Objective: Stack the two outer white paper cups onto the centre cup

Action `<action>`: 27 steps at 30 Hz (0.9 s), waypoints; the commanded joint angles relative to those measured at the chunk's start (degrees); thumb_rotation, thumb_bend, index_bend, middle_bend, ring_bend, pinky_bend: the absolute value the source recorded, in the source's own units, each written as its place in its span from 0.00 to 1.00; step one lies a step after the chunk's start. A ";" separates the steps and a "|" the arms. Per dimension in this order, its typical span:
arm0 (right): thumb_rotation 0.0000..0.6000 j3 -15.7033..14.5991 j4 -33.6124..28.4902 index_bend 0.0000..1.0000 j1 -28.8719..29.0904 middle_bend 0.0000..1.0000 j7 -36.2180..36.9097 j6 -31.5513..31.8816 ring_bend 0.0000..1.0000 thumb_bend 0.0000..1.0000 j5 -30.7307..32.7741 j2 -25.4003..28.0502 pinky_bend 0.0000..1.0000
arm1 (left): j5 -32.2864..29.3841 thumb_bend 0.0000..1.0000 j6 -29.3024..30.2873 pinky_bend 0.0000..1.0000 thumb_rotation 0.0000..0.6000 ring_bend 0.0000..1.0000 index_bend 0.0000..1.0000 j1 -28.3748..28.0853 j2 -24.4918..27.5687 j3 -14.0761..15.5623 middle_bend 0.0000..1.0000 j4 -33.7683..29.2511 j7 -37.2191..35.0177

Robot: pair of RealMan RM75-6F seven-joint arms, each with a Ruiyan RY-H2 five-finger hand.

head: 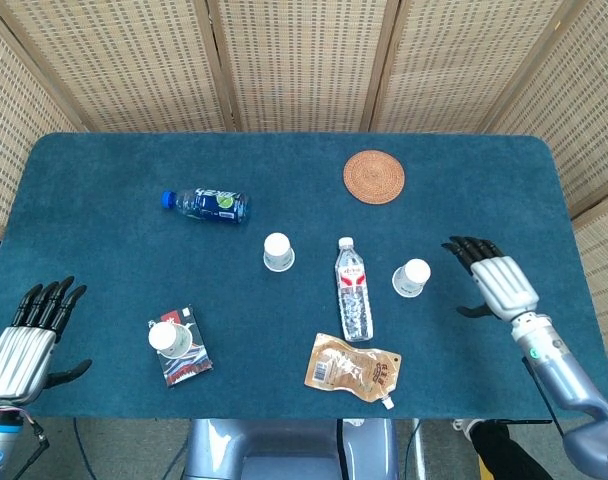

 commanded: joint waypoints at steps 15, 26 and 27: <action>1.00 1.24 9.78 0.27 8.92 0.31 -2.92 -10.07 0.28 0.18 11.26 -10.63 0.32 | -2.48 0.00 -1.23 0.00 1.00 0.00 0.00 -0.78 -0.92 -0.66 0.00 -0.04 1.80; 1.00 1.28 12.58 0.46 10.09 0.48 -3.93 -9.70 0.46 0.38 13.42 -13.54 0.51 | -3.09 0.00 -1.50 0.00 1.00 0.00 0.00 -1.05 -0.99 -0.74 0.00 -0.04 1.84; 1.00 1.26 12.67 0.47 10.14 0.49 -3.97 -9.72 0.48 0.40 13.49 -13.61 0.53 | -3.11 0.00 -1.52 0.00 1.00 0.00 0.00 -1.07 -0.99 -0.73 0.00 -0.05 1.84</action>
